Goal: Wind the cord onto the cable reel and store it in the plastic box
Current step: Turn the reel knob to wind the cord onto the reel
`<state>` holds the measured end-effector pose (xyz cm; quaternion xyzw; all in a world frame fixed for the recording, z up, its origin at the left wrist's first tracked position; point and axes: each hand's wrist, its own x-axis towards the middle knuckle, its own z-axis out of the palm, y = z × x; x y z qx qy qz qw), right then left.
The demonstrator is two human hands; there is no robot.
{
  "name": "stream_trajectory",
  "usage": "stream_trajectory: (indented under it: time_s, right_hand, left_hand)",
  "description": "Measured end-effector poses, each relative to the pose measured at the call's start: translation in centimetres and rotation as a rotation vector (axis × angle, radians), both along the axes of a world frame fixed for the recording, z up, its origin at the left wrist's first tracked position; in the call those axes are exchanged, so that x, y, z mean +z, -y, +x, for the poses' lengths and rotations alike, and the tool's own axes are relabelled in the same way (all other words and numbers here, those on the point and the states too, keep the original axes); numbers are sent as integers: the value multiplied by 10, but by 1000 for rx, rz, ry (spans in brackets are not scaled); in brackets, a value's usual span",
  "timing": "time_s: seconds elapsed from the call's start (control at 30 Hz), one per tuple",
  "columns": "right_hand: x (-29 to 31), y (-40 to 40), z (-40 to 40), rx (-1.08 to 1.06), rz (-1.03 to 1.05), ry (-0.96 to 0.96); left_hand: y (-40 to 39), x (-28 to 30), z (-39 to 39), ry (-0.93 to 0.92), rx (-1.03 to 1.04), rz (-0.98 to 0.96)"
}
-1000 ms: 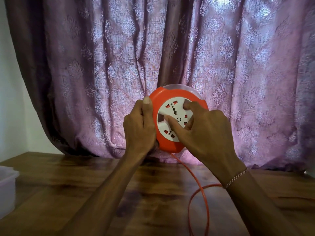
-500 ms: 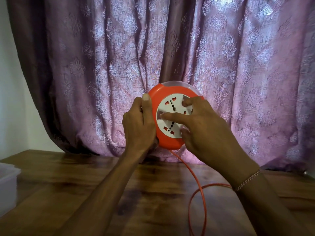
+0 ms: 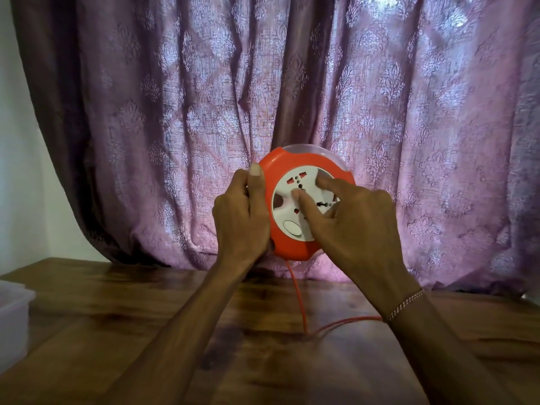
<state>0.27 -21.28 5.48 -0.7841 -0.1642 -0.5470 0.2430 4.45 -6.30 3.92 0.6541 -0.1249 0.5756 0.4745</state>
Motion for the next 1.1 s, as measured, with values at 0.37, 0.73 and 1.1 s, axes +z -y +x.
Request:
stream_trajectory:
  time_s: [0.37, 0.73, 1.1]
  right_hand:
    - [10, 13, -14, 44, -432, -102]
    - [4, 6, -11, -121, -453, -1]
    - [-3, -2, -3, -64, -69, -27]
  left_hand:
    - [-4, 3, -1, -5, -49, -45]
    - [-3, 3, -1, 5, -34, -21]
    - [-2, 3, -4, 12, -19, 0]
